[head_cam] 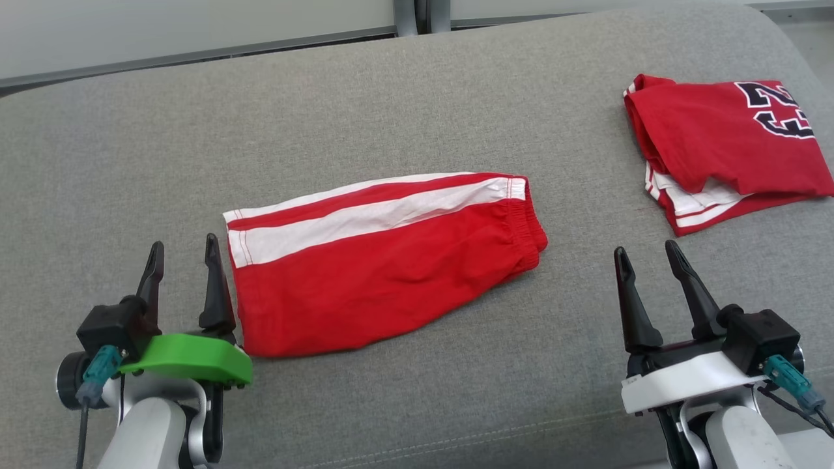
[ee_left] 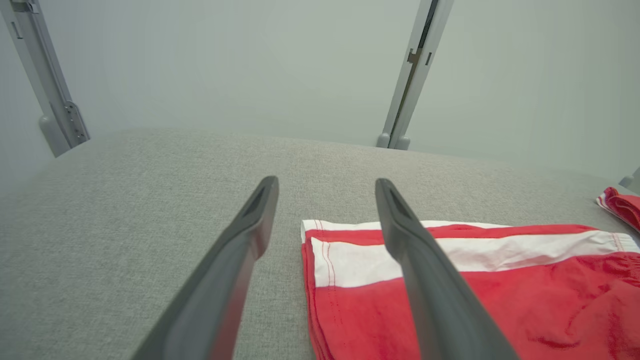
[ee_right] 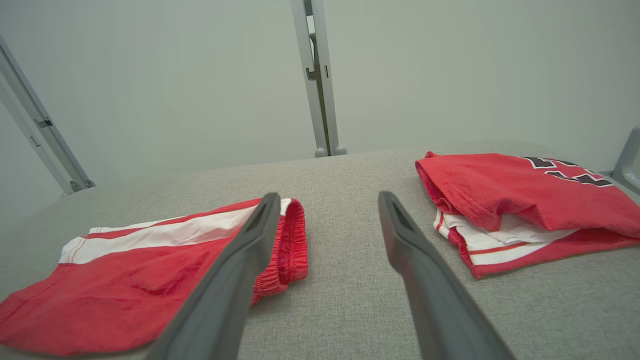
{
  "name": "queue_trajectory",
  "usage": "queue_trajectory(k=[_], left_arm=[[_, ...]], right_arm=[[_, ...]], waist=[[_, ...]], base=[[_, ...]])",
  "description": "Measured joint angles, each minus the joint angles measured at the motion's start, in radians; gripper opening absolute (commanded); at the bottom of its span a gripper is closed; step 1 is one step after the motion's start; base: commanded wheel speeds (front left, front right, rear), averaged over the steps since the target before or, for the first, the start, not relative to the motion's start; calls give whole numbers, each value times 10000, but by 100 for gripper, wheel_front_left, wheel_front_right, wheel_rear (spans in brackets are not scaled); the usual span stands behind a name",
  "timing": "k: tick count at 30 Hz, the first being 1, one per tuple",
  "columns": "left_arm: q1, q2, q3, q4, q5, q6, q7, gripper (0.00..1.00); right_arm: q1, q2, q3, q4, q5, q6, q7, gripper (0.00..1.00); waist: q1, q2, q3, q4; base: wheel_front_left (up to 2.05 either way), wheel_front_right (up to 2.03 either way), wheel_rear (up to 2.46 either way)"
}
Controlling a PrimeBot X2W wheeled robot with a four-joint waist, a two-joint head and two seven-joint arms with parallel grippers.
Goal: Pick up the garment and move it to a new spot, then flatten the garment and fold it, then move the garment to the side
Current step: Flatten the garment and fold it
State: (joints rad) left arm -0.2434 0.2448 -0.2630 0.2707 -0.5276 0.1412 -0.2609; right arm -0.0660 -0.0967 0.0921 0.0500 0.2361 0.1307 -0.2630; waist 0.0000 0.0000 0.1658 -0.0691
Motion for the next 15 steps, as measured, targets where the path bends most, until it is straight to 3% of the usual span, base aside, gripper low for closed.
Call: queue_trajectory(k=[7, 15], left_arm=[[1126, 293, 165, -1436, 1172, 132, -2, 100], [2021, 431, 52, -1662, 1423, -107, 0, 100]], right_arm=[[127, -33, -42, 491, -88, 0, 0, 100], [598, -61, -107, 980, -244, 0, 2, 100]], waist=[[0, 0, -553, 93], [0, 0, -1333, 305]], base=[[0, 0, 0], [0, 0, 0]])
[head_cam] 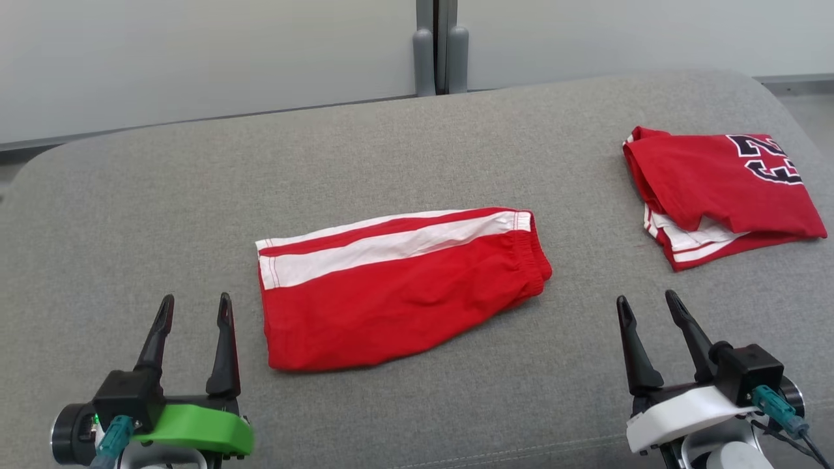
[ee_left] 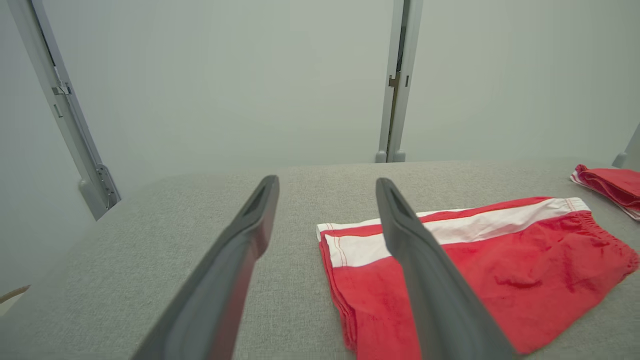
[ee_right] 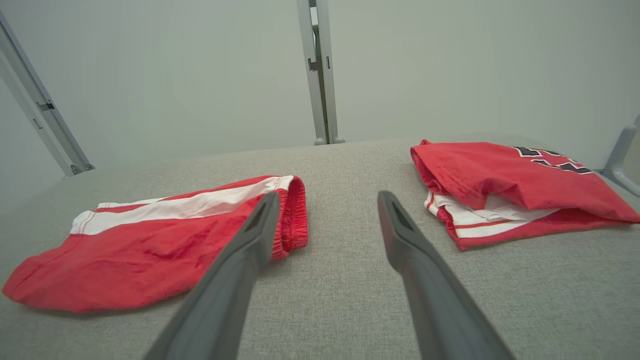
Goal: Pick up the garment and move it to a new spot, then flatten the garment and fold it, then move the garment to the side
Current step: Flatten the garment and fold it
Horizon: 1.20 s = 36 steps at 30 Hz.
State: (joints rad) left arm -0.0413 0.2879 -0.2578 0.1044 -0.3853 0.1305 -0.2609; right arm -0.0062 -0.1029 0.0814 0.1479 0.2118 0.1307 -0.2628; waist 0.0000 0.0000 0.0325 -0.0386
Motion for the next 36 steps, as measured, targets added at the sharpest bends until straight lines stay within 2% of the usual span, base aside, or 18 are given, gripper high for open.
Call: queue_trajectory(k=[7, 12, 28, 36], left_arm=[[115, -58, 385, 522, -107, -422, 0, 100], [229, -194, 642, 861, 25, -566, 0, 100], [272, -608, 1099, 970, 566, -965, 0, 100], [213, -867, 1097, 1032, 800, -1256, 0, 100]], right_arm=[[230, 35, -173, 77, -113, 0, 0, 100], [268, 52, -226, 88, -132, 0, -2, 100], [350, 134, -286, 117, -146, 0, -2, 100], [262, 52, -493, 268, 159, 0, 138, 100]], waist=[[0, 0, -487, 185], [0, 0, -644, 234], [0, 0, -589, 398], [0, 0, -498, 710]], base=[[0, 0, 0], [0, 0, 0], [0, 0, 0], [0, 0, 0]])
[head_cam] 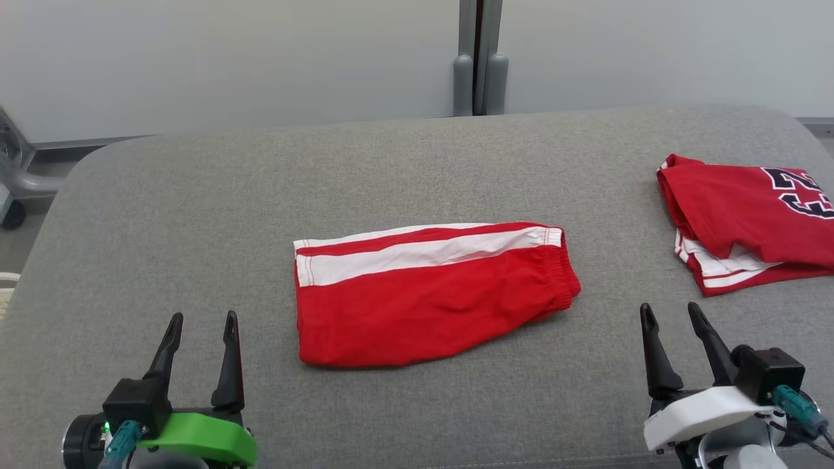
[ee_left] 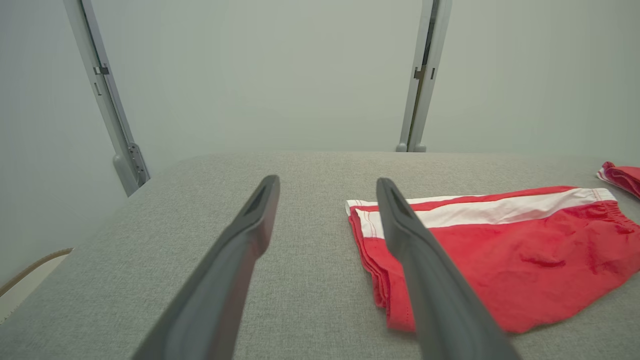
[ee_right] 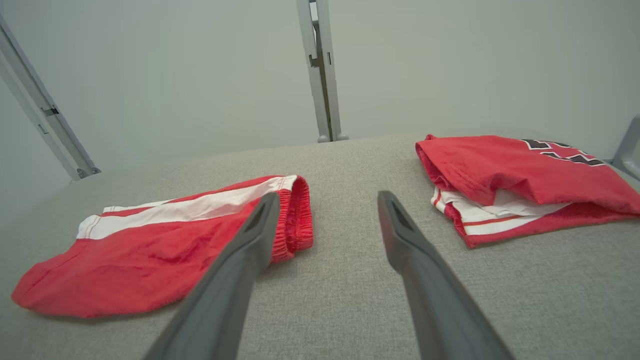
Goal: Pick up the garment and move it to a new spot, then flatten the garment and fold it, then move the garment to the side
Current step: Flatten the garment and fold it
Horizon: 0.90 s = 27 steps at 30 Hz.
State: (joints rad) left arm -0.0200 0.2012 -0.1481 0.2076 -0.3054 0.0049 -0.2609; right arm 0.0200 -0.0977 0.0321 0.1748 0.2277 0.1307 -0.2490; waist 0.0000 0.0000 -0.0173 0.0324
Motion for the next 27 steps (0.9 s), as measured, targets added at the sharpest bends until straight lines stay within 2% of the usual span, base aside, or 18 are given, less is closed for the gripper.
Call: queue_trajectory(k=[10, 18, 27], left_arm=[[-775, -418, -341, 105, 190, -479, -2, 100], [-1570, -756, -523, 113, 431, -715, 0, 100], [-1875, -1072, -506, 144, 610, -848, 0, 100]], right_arm=[[-1675, -1080, 382, 1969, 2034, 0, 577, 100], [-3424, -1942, 1611, 3605, 4011, 0, 1246, 100], [-4674, -2318, 2872, 4934, 5743, -2, 1881, 100]], waist=[[0, 0, 473, 722], [0, 0, 1320, 1306], [0, 0, 2122, 1914]], base=[[0, 0, 0], [0, 0, 0], [0, 0, 0]])
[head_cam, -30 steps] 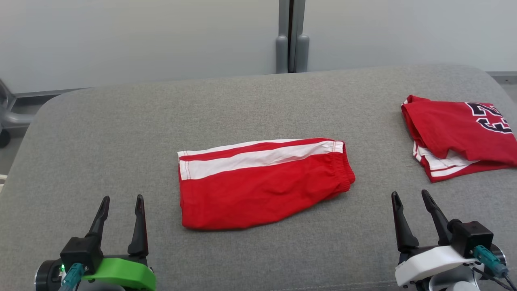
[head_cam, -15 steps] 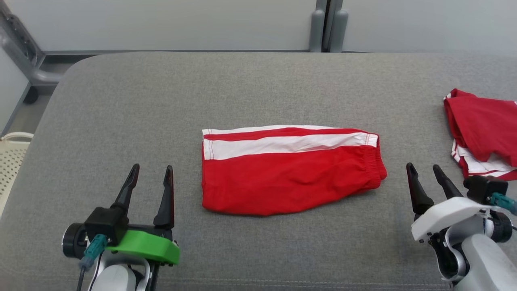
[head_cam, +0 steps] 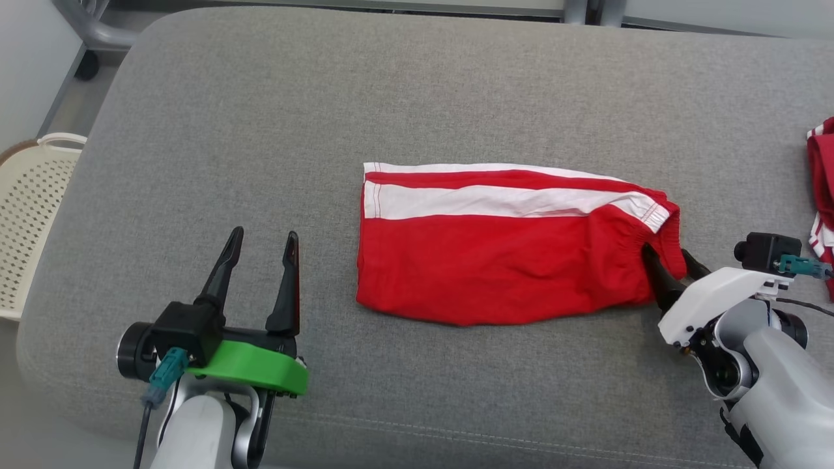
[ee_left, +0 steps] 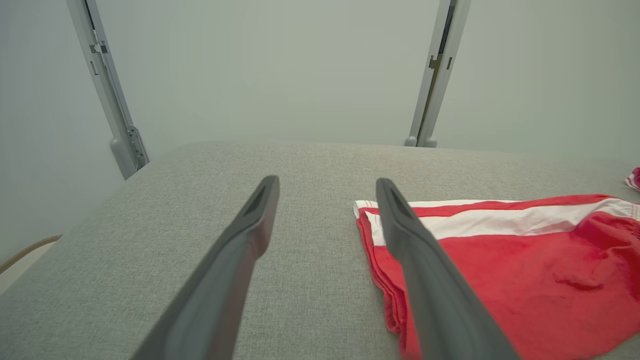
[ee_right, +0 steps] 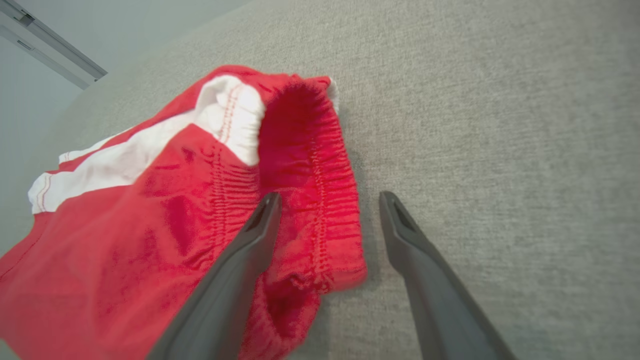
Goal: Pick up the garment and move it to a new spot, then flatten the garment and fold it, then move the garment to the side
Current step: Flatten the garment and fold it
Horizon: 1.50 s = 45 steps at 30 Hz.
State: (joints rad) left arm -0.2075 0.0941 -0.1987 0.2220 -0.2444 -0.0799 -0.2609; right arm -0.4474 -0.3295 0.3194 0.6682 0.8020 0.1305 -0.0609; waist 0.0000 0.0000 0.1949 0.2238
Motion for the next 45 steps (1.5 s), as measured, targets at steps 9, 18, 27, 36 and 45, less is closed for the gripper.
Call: queue_trajectory(k=[9, 18, 27, 36, 45], left_arm=[[-237, -196, 67, 52, 150, -165, 0, 100], [-286, -291, 253, 59, 222, -247, -2, 100], [-233, -364, 531, 59, 395, -261, 0, 100], [27, -309, 918, -12, 556, -265, -2, 100], [96, -318, 936, -44, 660, -290, 0, 100]], right_arm=[[-753, -130, 782, 499, 1766, 2, 433, 56], [-809, -393, 1407, 138, 3127, 4, 675, 0], [-44, -1034, 1386, -483, 4134, 25, 268, 0], [529, -1760, 953, -240, 4809, 12, -84, 0], [10, -1363, 1212, -1576, 5016, -2, -378, 0]], waist=[[0, 0, 476, 250], [0, 0, 569, 149], [0, 0, 538, -326], [0, 0, 291, -862], [0, 0, 80, -1239]], base=[[0, 0, 0], [0, 0, 0], [0, 0, 0], [0, 0, 0], [0, 0, 0]])
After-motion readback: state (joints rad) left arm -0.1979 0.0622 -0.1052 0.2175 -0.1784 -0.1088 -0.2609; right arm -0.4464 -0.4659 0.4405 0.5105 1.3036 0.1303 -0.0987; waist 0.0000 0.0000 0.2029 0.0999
